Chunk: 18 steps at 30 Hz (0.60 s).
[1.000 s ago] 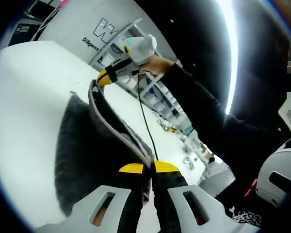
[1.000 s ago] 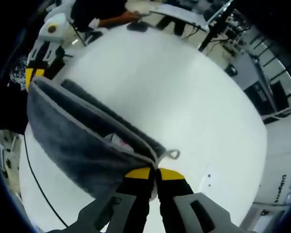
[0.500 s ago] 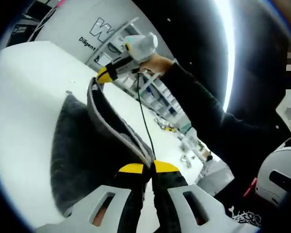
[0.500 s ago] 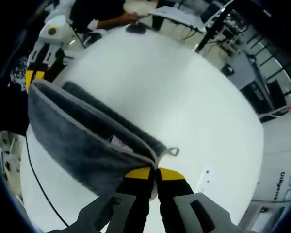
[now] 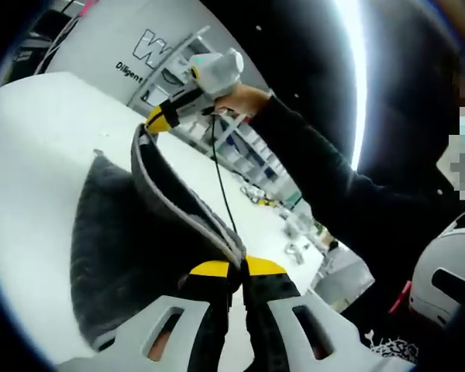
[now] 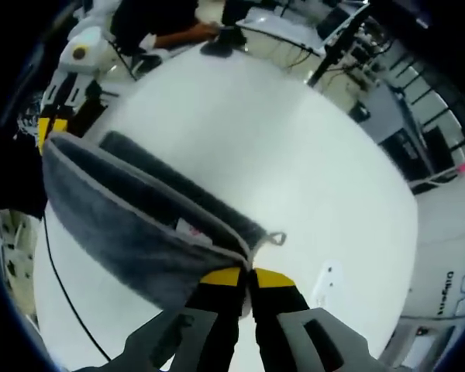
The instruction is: Open the folded towel by lifting each exposed corner and separating the folded layers until the towel lies flat within the target outline without major curled edges
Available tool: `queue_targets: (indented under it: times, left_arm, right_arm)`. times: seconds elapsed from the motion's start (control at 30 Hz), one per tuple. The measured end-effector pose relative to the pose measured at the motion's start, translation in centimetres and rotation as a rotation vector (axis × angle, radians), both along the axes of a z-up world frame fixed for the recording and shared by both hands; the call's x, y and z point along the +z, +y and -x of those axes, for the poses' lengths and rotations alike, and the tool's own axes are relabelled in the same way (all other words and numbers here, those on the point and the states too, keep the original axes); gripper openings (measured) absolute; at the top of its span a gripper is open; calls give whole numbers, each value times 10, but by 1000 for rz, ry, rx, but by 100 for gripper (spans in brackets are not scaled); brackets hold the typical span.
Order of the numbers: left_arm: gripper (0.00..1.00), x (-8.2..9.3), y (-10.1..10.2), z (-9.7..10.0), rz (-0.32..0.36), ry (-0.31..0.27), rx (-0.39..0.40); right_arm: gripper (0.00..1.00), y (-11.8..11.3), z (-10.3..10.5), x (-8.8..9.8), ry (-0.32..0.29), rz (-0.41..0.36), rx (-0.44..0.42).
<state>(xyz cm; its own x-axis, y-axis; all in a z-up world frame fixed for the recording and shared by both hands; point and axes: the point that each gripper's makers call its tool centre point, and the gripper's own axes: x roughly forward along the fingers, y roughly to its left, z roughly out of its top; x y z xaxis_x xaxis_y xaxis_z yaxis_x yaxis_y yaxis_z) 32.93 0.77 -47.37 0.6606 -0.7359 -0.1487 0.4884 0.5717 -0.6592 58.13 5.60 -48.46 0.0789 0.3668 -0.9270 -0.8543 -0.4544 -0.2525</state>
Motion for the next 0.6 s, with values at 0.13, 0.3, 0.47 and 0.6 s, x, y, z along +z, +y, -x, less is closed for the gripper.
queue_targets:
  times: [0.13,0.3,0.47,0.6]
  left_arm:
    - [3,3,-2,1,4,-6,-5]
    - [3,4,-3,3,5,-12,-12]
    - [3,5,-8,4,4,-20,-20]
    - [3,7,-14,6,1,-27,-33]
  right_arm:
    - [0,0,2,3,-6,-8,-1]
    - [0,-3,3,7,-11,-21,-3]
    - [0,-9,3,10,-14,-34,-12]
    - [0,-15,4,11,-17,-42,-21]
